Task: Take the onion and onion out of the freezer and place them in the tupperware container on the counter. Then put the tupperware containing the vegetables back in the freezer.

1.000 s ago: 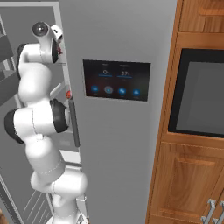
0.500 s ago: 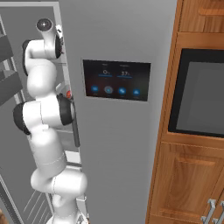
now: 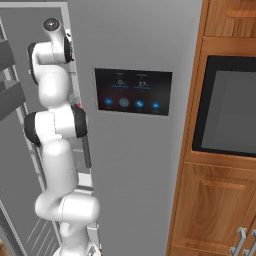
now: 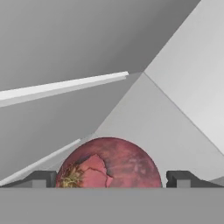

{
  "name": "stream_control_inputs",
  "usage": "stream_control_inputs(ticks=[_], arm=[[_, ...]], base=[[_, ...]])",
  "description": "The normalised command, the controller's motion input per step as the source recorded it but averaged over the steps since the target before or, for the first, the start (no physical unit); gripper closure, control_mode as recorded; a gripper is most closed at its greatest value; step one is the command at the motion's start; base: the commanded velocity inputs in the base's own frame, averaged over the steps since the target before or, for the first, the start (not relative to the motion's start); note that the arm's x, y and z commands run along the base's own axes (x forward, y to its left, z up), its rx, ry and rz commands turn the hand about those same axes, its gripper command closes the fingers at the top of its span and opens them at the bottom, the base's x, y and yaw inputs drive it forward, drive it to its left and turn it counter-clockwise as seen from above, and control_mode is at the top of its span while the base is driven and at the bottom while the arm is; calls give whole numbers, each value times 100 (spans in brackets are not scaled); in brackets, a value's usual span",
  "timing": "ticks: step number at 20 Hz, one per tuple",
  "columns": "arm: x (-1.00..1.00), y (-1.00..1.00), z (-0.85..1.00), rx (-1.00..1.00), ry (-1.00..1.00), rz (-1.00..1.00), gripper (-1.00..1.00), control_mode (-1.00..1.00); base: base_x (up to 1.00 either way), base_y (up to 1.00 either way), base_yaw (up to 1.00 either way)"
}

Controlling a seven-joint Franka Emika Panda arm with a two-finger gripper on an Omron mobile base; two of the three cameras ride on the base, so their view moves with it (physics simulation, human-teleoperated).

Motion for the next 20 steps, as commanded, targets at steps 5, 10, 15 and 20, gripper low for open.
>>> stream_control_inputs(ticks=[5, 10, 15, 20], arm=[[8, 0, -25, 0, 4, -3, 100, -100], [-1, 0, -20, 1, 0, -1, 100, -100], [-34, -1, -24, 3, -1, 0, 100, -100], [-88, -5, -25, 5, -9, 0, 100, -100]], base=[[0, 0, 0], [0, 0, 0], [0, 0, 0], [0, 0, 0]])
